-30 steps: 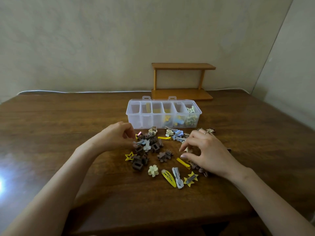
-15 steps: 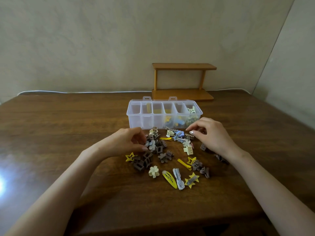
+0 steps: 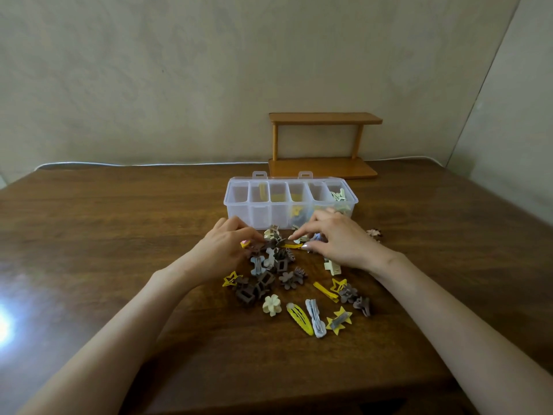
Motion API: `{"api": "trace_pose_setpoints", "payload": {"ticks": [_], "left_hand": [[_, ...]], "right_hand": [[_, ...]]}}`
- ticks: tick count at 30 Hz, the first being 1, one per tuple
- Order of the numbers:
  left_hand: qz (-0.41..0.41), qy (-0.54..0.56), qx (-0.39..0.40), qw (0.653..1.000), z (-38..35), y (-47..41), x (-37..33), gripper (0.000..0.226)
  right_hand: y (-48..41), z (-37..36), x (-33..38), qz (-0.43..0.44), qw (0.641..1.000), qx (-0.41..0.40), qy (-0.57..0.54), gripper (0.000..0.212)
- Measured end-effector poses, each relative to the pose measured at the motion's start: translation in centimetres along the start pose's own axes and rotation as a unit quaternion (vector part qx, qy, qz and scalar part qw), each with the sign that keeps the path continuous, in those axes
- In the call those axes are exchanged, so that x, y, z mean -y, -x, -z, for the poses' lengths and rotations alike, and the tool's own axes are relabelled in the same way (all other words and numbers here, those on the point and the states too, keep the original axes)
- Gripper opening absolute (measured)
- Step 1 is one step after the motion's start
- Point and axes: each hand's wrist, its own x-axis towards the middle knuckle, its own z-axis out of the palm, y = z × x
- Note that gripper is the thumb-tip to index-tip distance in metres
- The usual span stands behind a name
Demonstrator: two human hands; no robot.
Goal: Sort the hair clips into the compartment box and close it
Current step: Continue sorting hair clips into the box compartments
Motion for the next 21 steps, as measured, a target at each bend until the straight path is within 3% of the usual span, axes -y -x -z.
{"api": "trace_pose_setpoints", "payload": {"ticks": [3,5,8,14,17,21], "left_hand": [[-0.015,0.032,0.0,0.999,0.1,0.1,-0.1,0.041],[-0.023,0.039,-0.011,0.999,0.2,0.1,-0.4,0.039],[-0.016,0.038,-0.02,0.999,0.1,0.0,-0.4,0.041],[0.008,0.017,0.006,1.0,-0.3,-0.1,0.1,0.039],[0.016,0.015,0.012,1.0,0.0,0.0,0.1,0.043],[0.017,0.003,0.005,1.0,0.1,0.0,0.0,0.042]], "right_hand": [[0.1,-0.2,0.0,0.017,1.0,0.025,-0.008,0.025],[0.2,-0.1,-0.2,0.013,1.0,0.005,-0.024,0.033],[0.0,0.5,-0.1,-0.006,0.999,-0.034,-0.041,0.028],[-0.4,-0.3,0.1,-0.014,1.0,0.005,0.002,0.024],[-0.2,-0.5,0.1,-0.018,1.0,-0.019,0.011,0.015],[-0.5,-0.9,0.2,-0.032,0.997,-0.045,0.058,0.021]]}}
